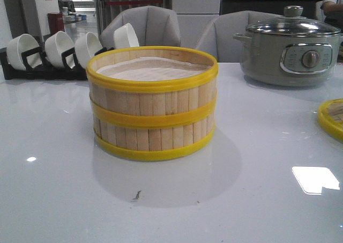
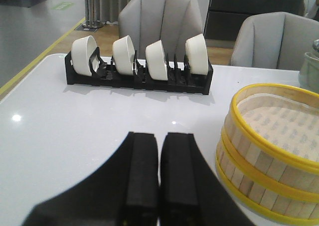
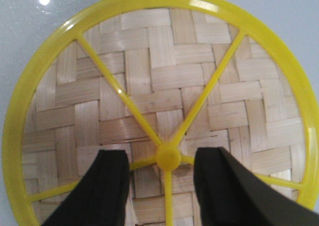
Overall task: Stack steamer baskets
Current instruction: 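Lower the right gripper and grasp the lid's center knob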
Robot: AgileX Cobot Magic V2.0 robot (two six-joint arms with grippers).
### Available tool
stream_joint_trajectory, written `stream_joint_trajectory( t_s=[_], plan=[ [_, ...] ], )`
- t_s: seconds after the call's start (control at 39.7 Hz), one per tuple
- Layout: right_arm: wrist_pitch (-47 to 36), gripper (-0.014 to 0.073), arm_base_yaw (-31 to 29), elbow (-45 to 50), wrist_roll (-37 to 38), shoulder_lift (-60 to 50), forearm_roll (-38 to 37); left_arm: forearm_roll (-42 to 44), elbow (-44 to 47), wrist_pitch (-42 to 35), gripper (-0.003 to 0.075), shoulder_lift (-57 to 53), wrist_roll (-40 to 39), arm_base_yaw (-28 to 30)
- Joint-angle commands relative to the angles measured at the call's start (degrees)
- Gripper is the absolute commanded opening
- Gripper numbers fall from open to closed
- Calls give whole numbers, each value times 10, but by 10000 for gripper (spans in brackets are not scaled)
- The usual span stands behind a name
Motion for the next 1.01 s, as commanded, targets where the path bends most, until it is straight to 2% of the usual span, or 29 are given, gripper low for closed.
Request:
stream_joint_trajectory(
  t_s=[0.0, 0.4, 0.98],
  plan=[
    [-22, 412, -10, -21, -2, -27, -5, -1, -17, -47, 95, 8, -6, 1],
    [-56, 412, -13, -21, -2, -26, 12, -1, -17, -47, 95, 8, -6, 1],
    [-49, 394, -12, -21, -2, 2, 17, -1, -17, -47, 95, 8, -6, 1]
  ],
)
